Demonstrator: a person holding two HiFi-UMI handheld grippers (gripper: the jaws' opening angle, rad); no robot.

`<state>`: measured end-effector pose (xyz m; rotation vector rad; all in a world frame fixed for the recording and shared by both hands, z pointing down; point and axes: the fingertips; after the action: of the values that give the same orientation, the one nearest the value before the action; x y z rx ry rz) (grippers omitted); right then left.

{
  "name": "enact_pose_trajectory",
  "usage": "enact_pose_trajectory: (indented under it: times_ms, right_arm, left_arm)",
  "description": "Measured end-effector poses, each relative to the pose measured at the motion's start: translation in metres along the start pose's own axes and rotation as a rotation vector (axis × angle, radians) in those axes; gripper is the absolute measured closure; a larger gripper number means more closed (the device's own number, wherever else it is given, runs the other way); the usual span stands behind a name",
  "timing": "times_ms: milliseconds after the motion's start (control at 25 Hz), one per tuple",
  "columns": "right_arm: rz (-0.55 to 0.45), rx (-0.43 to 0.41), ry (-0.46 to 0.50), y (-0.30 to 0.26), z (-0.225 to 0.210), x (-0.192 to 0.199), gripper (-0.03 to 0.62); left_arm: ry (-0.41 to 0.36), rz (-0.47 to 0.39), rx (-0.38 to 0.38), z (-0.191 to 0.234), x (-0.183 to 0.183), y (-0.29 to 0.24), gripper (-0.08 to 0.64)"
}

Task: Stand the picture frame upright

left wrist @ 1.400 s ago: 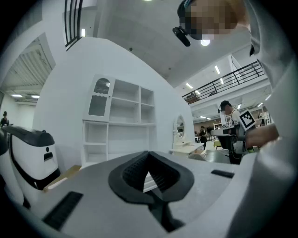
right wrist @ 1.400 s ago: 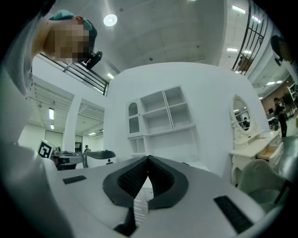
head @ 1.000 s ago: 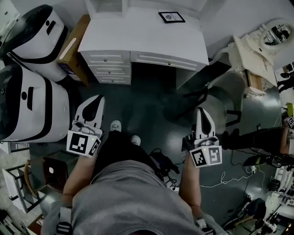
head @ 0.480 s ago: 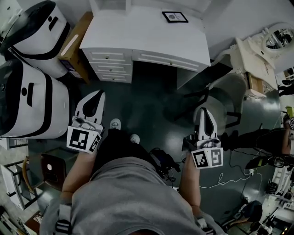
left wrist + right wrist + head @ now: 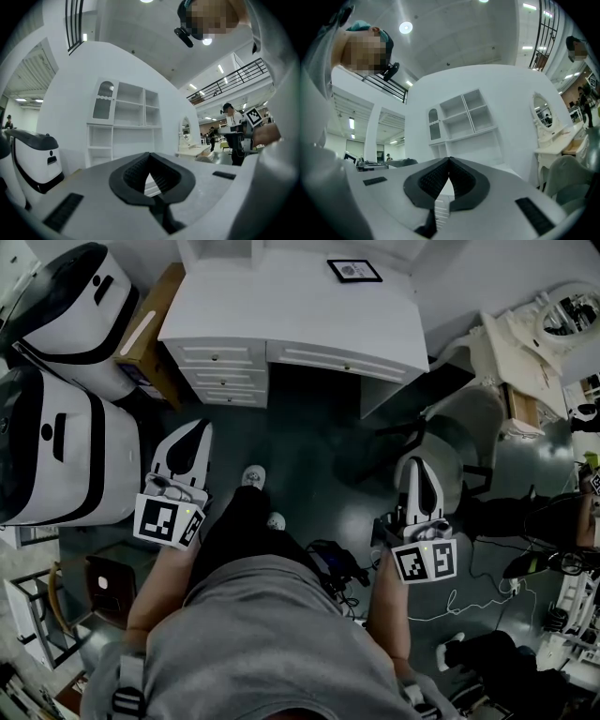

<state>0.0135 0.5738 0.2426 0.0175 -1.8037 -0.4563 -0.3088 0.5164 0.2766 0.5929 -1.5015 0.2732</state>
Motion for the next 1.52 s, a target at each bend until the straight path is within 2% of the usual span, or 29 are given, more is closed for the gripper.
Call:
enact_pose_trajectory:
  times_ms: [200, 520, 720, 1080, 1520]
  right_arm:
    - [0.013, 0.007, -0.001, -0.012, -0.008, 0.004, 0.566]
    - [0.027, 0.041, 0.017, -0.048, -0.028, 0.013, 0.566]
    - [0.022, 0.066, 0.032, -0.082, -0.043, 0.014, 0.566]
    - [0.040, 0.092, 0.009, -0.145, -0.061, 0.044, 0.566]
    - [0.030, 0.165, 0.013, -0.195, -0.082, 0.055, 0.566]
  left_arm:
    - [0.007, -0.016, 0.001, 0.006, 0.001, -0.018, 0.554]
    - [0.029, -0.011, 0.049, 0.023, 0.016, -0.071, 0.554]
    - [0.035, -0.023, 0.074, 0.043, 0.020, -0.113, 0.554]
    - [0.040, -0.067, 0.091, 0.092, 0.025, -0.190, 0.554]
    - [0.056, -0.060, 0.149, 0.125, 0.041, -0.259, 0.554]
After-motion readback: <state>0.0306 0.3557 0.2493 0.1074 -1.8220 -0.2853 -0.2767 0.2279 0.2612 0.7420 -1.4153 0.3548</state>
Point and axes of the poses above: the fingertips, and each gripper's own axes: y backward along the fingers, z to its left, x out of its underside, and after that the axes turned 12 degrees about -z, right-handed
